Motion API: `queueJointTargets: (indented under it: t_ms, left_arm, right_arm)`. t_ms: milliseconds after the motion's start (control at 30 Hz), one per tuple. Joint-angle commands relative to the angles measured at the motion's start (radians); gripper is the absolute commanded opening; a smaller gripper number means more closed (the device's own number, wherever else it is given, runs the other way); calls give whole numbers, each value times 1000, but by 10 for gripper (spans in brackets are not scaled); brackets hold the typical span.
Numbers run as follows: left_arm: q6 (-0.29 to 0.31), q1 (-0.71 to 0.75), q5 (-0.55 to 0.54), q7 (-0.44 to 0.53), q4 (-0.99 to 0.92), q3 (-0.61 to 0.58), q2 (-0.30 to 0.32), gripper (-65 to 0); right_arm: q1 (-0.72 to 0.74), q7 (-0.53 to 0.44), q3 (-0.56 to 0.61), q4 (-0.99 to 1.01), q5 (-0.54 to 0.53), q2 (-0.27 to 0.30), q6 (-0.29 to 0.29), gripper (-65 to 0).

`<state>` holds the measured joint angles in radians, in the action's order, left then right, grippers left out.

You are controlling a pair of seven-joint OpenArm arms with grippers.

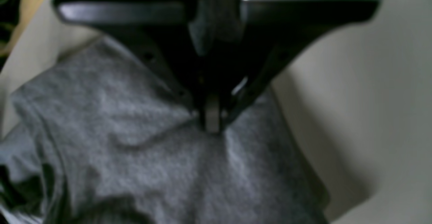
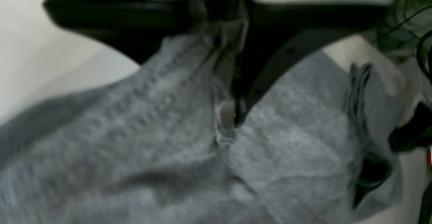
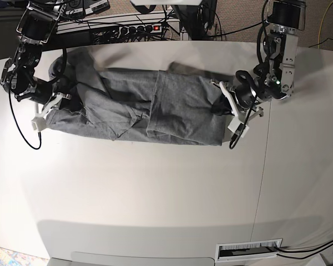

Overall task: Fold the T-shirt properly
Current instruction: 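Regrasp the folded strip ends with both grippers, then lift and fold the right gripper's end over toward the left gripper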

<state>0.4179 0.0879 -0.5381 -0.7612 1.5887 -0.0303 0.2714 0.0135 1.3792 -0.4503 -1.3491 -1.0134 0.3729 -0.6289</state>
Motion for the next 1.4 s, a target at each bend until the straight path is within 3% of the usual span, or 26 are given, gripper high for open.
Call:
queueJointTargets:
  t_ms: [0,100,300,433,600,967,1200,1233,1367]
  left_arm:
    - [13,7,14,-53,-1,-6,-13,-650]
    - [58,18,13,-53,-1,-7,-53,-650]
    - [66,23,10,-53,-1,-34,-122,-650]
    - [66,23,19,-53,-1,-98,-127,-650]
    - [65,23,71,-35,-1,-176,-127,-650]
    - [63,23,120,-31,0,-202,-127,-650]
    - [50,23,120,-32,2,-202,-126,-650]
    - [50,23,120,-32,4,-202,-123,-650]
    - [50,23,120,-35,20,-202,-124,-650]
  right_arm:
    - [23,-21,-3,-55,-42,20,-11,-650]
    - [23,-22,-2,-178,-45,17,-11,-650]
    - [22,-28,12,-363,-45,8,-11,-650]
    - [22,-33,12,-393,-81,-49,-11,-650]
    - [22,-43,23,-393,-98,-164,-22,-650]
    - [23,-59,305,-393,-53,-309,-37,-650]
    - [23,-75,427,-393,65,-326,-37,-650]
    - [23,-75,435,-393,64,-326,-37,-630]
    - [23,-75,445,-393,9,-326,-37,-420]
